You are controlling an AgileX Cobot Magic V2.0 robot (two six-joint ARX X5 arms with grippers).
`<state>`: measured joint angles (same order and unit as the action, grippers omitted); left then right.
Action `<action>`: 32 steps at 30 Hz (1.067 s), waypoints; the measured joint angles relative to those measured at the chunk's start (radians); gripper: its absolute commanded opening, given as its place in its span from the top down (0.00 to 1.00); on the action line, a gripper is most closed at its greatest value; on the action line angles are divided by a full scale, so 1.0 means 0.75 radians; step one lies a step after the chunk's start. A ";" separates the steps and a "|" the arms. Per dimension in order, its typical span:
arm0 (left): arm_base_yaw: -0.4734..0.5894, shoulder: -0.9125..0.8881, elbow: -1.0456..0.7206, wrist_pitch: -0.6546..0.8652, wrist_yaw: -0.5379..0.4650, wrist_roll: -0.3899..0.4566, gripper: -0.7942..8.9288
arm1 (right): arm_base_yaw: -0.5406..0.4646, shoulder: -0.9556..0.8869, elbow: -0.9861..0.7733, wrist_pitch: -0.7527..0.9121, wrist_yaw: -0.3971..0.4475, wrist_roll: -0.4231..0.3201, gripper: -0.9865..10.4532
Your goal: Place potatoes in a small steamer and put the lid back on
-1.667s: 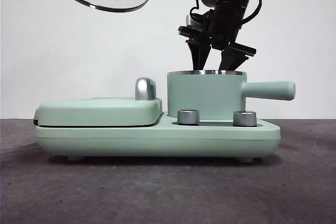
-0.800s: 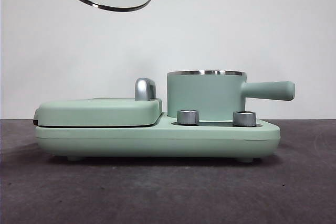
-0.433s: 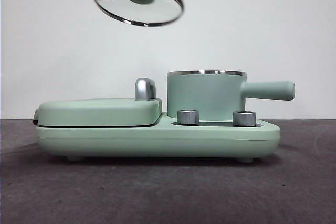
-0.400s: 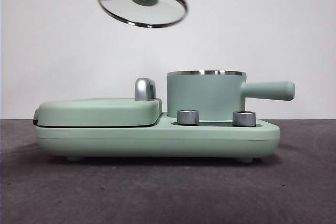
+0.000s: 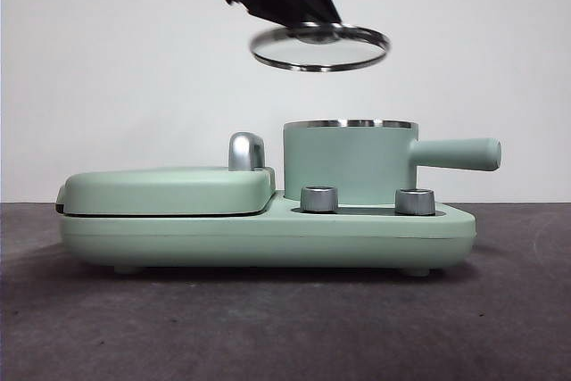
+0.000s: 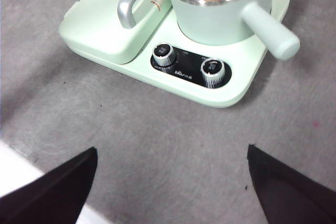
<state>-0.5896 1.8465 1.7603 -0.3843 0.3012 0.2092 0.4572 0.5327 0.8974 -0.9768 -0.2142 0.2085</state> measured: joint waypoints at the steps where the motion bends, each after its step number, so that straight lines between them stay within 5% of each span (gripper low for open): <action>1: -0.005 0.011 0.000 0.020 0.000 0.001 0.90 | 0.000 -0.018 -0.007 -0.002 0.000 0.017 0.52; 9: -0.015 0.096 0.000 0.063 0.000 0.001 0.90 | 0.000 -0.110 -0.008 0.003 0.007 0.103 0.52; 32: -0.015 0.173 0.000 0.195 0.047 0.007 0.90 | 0.000 -0.114 -0.008 0.065 0.007 0.112 0.52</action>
<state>-0.6006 1.9762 1.7603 -0.2379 0.3363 0.2142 0.4572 0.4473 0.8917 -0.9283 -0.2092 0.2928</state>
